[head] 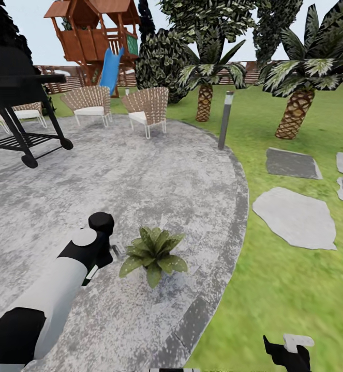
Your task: Pick up the pesticide atomizer in the garden and spray insectifuge to fully cover both potted plants in the garden.
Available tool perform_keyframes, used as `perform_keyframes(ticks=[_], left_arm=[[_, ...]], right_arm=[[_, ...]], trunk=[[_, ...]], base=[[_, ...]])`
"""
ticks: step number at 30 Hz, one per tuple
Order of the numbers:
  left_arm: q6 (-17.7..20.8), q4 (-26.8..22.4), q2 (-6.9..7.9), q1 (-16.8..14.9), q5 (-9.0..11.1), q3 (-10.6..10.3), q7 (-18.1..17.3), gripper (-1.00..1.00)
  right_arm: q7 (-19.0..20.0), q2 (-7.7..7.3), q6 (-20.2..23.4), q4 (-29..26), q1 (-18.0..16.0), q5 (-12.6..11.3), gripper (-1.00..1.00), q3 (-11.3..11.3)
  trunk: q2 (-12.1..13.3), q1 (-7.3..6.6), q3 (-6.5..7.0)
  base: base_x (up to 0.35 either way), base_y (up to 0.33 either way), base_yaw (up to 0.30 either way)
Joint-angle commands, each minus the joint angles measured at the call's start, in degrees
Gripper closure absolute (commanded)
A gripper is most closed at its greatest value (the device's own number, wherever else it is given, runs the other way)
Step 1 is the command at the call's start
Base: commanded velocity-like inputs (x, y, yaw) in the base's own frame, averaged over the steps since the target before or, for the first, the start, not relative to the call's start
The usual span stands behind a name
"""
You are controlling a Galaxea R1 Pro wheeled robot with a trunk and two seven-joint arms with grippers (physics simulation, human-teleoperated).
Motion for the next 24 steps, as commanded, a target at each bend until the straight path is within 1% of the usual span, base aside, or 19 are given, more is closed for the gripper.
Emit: perform_keyframes(ticks=[1, 7, 13, 17, 19, 21, 24], left_arm=[[0.6, 0.0, -0.05, -0.1, -0.4, -0.2, -0.5, 1.00], [0.7, 0.0, -0.21, -0.1, -0.4, -0.2, -0.5, 1.00], [0.5, 0.0, -1.13, -0.1, -0.6, -0.2, -0.5, 1.00], [0.4, 0.0, -1.29, -0.1, -0.5, -0.2, -0.5, 1.00], [0.4, 1.7, -1.90, -0.1, -0.4, -0.3, -0.5, 1.00], [0.3, 3.8, -2.06, -0.1, -0.3, -0.3, -0.5, 1.00], [0.3, 4.7, -2.10, -0.1, -0.3, -0.2, -0.5, 1.00]], right_arm=[[0.4, 0.02, -0.3, 0.0, -0.1, 0.3, -1.00, -0.5], [0.4, 0.02, -0.3, 0.0, -0.1, 0.3, -1.00, -0.5], [0.4, 0.02, -0.3, 0.0, -0.1, 0.3, -1.00, -0.5], [0.4, 0.02, -0.3, 0.0, -0.1, 0.3, -1.00, -0.5], [0.4, 0.04, -0.3, 0.0, -0.1, 0.3, -1.00, -0.5], [0.4, 0.03, -0.3, 0.0, -0.1, 0.3, -1.00, -0.5], [0.4, 0.06, -0.3, 0.0, -0.1, 0.3, -1.00, -0.5]], trunk=[[0.0, -0.02, -0.05], [0.0, -0.02, -0.05], [0.0, -0.02, -0.05], [0.0, -0.02, -0.05], [0.0, -0.02, -0.05], [0.0, -0.02, -0.05], [0.0, -0.02, -0.05]], base=[[-0.057, -0.238, 0.154], [0.088, -0.247, 0.035], [0.209, -0.215, 0.013], [0.233, -0.181, 0.205], [0.179, -0.110, 0.268], [0.140, -0.050, 0.275], [0.114, -0.013, 0.277]])
